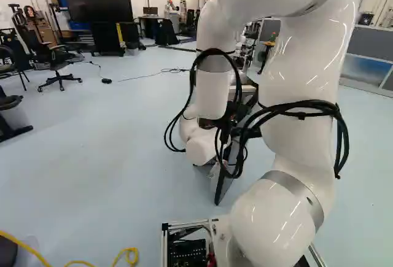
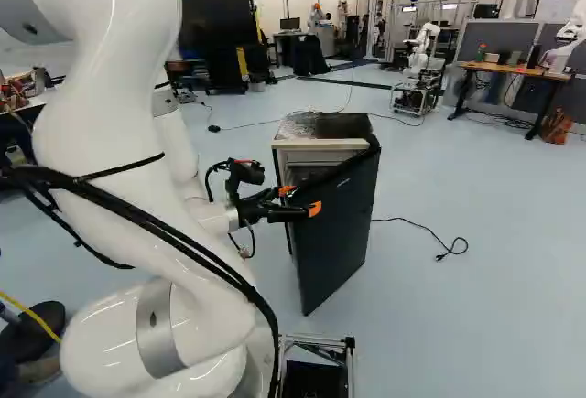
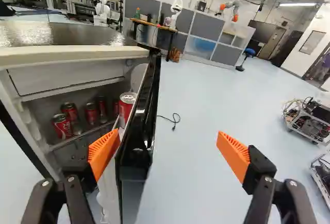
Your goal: Grab a drink from the fridge
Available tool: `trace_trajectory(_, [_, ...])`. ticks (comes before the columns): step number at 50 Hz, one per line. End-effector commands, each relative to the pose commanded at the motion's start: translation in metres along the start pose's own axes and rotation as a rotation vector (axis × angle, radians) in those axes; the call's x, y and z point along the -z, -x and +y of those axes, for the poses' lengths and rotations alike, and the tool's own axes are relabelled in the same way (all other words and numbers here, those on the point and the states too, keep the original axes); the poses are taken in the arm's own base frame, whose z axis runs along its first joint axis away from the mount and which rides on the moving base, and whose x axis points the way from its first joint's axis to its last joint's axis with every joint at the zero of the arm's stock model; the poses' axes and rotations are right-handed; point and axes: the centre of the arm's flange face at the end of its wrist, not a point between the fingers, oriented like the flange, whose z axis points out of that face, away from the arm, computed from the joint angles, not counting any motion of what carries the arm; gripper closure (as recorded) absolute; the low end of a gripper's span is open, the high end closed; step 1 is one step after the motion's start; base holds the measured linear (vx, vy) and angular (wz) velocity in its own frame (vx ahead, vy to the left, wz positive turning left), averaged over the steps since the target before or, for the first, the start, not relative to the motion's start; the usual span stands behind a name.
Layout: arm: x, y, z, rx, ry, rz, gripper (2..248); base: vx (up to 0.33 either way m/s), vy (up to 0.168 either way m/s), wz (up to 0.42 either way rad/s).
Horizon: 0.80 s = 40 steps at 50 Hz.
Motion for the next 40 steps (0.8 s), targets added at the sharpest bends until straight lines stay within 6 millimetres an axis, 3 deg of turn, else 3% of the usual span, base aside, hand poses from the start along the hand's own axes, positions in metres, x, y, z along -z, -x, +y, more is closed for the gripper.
trace_trajectory(21, [0.002, 0.008, 0.043, 0.019, 0.084, 0.002, 3, 0.0, 0.0, 0.0])
trace_trajectory(40, [-0.005, 0.013, 0.07, 0.021, 0.153, -0.021, 3, 0.0, 0.0, 0.0])
